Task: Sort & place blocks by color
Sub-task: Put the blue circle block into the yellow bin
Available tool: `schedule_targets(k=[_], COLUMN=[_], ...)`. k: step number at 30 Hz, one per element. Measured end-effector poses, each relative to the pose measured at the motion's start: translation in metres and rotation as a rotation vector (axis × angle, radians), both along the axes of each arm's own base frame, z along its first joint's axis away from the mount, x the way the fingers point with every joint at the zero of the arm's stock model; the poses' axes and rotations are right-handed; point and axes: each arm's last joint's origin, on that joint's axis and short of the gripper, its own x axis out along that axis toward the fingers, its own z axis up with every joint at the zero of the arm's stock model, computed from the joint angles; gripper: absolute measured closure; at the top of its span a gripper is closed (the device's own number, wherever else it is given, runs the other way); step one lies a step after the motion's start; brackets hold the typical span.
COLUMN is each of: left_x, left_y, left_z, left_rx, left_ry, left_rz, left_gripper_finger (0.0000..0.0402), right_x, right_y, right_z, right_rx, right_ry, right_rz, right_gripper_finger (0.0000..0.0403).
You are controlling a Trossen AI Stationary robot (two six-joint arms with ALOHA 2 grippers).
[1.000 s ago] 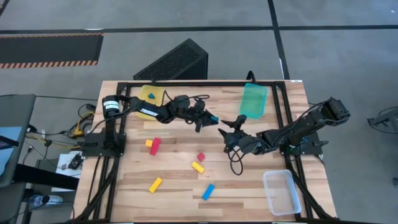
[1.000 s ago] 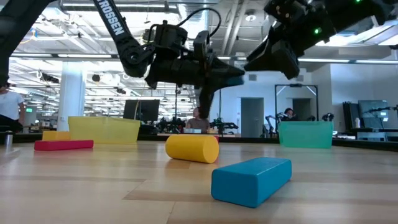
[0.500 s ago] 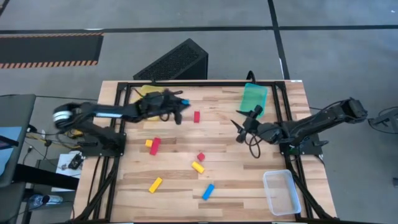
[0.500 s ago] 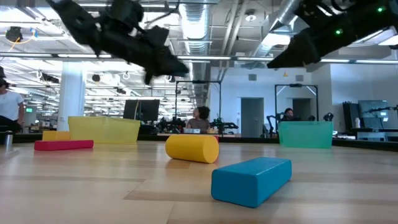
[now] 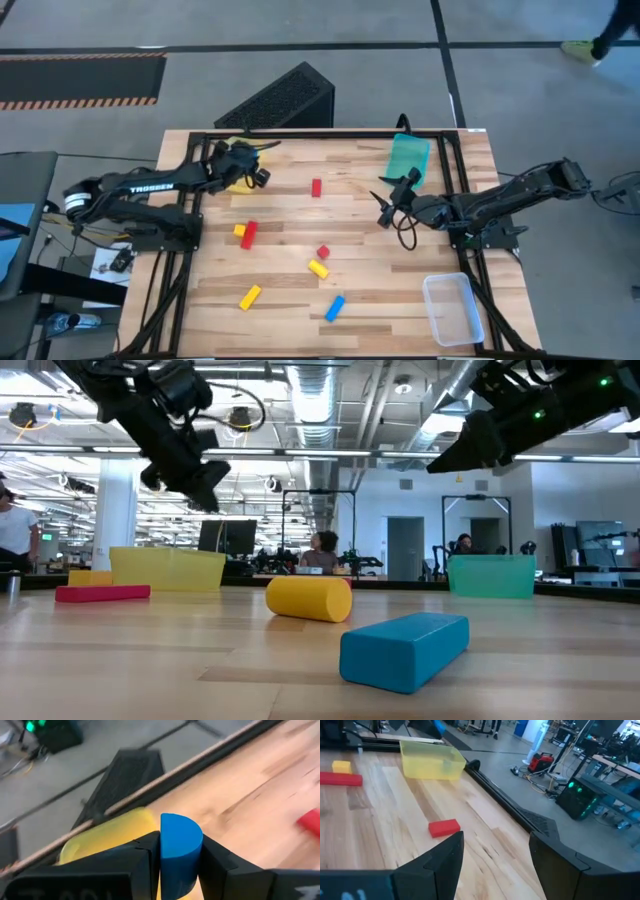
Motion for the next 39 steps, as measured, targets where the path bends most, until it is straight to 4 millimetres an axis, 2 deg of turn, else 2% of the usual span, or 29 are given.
schedule_targets(k=[9, 18, 22, 31, 39], left_x=[0.001, 0.0, -0.002, -0.003, 0.005], left_y=[0.013, 0.036, 0.043, 0.041, 0.027], left_z=[-0.019, -0.054, -0.062, -0.056, -0.044], left_rx=[-0.052, -0.133, -0.153, -0.119, 0.025], left_ry=[0.09, 0.233, 0.272, 0.272, 0.313], left_rz=[0.063, 0.151, 0.173, 0.166, 0.155], left_gripper_finger=[0.0329, 0.0293, 0.0287, 0.0285, 0.0285], right_x=[0.0, 0.0, 0.0, 0.0, 0.013], right_y=[-0.005, -0.007, -0.007, -0.015, -0.022], right_z=[-0.001, -0.001, -0.001, -0.005, -0.017], right_rx=[-0.001, 0.004, 0.015, 0.077, 0.254], right_ry=[0.007, 0.007, 0.001, -0.002, 0.046], right_rz=[-0.025, -0.032, -0.036, -0.049, 0.266], right_gripper_finger=[0.0154, 0.0154, 0.0154, 0.0154, 0.0154])
